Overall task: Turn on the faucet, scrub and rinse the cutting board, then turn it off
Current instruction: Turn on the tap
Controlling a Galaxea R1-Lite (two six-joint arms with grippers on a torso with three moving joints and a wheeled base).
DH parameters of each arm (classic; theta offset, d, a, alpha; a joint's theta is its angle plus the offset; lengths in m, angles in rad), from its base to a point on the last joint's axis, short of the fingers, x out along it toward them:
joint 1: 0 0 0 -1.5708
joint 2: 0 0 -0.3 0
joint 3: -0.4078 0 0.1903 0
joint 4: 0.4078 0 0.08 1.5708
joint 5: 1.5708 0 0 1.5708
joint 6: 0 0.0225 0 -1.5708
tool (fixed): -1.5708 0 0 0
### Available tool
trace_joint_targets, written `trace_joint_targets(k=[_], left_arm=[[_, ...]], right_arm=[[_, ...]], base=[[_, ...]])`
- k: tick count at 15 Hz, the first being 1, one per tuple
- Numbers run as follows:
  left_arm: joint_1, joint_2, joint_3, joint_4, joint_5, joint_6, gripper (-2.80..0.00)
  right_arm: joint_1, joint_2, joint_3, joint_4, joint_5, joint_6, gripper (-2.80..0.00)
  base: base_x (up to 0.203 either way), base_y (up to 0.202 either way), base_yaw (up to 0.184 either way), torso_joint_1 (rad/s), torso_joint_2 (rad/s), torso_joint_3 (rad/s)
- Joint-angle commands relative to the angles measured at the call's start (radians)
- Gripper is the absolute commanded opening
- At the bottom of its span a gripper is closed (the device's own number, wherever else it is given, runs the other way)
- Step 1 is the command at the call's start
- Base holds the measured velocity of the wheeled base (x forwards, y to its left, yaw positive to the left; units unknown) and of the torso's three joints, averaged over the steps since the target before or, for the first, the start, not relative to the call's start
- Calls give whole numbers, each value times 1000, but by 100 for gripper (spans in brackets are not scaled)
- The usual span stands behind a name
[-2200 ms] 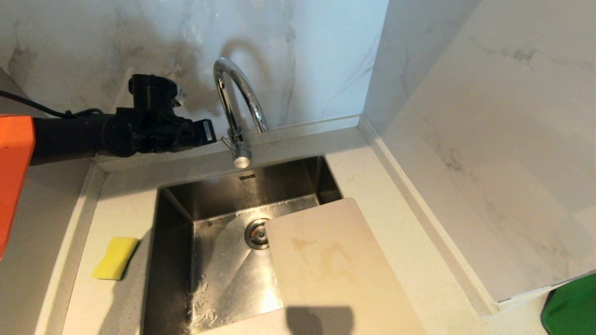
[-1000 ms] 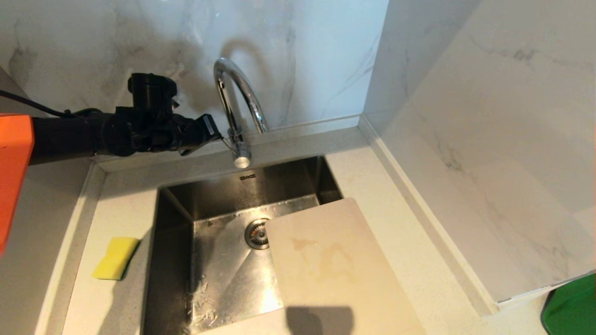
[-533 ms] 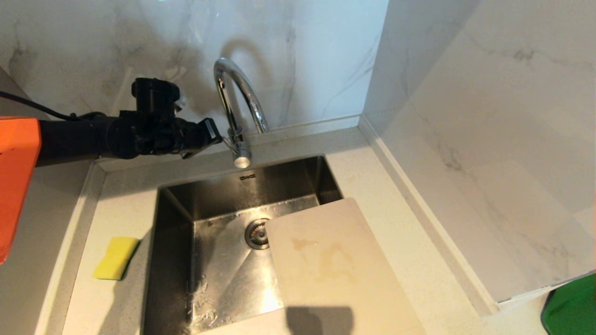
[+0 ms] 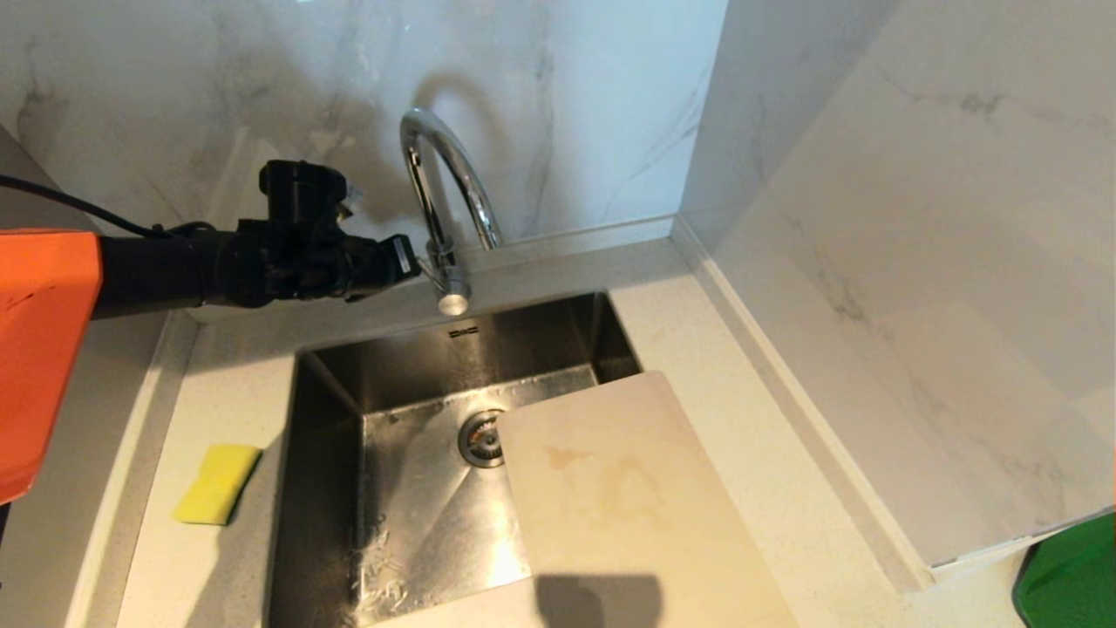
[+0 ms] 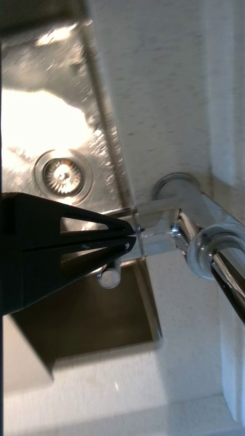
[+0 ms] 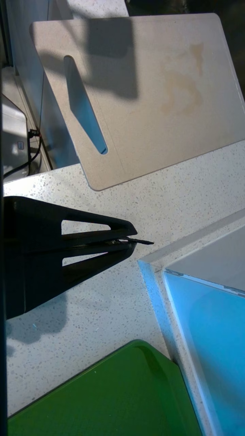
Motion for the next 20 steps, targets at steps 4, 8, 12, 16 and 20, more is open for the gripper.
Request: trace_joint_targets(k=[4, 8, 12, 16, 20], left_arm=[[2, 13, 0, -44, 3, 45, -280], [6, 12, 0, -46, 5, 77, -280], [6, 14, 0, -53, 34, 119, -280], [5, 7, -2, -82, 36, 123, -280], [3, -5, -2, -82, 36, 119, -280]], right_arm=[[0, 0, 0, 1, -1, 1, -280], [0, 0, 0, 0, -1, 1, -280], [1, 0, 0, 1, -1, 1, -280], [0, 0, 0, 1, -1, 0, -280], [1, 0, 0, 0, -1, 1, -280]], base=[[0, 0, 0, 0, 0, 0], [0, 0, 0, 0, 0, 0], [0, 0, 0, 0, 0, 0], [0, 0, 0, 0, 0, 0], [0, 0, 0, 0, 0, 0]])
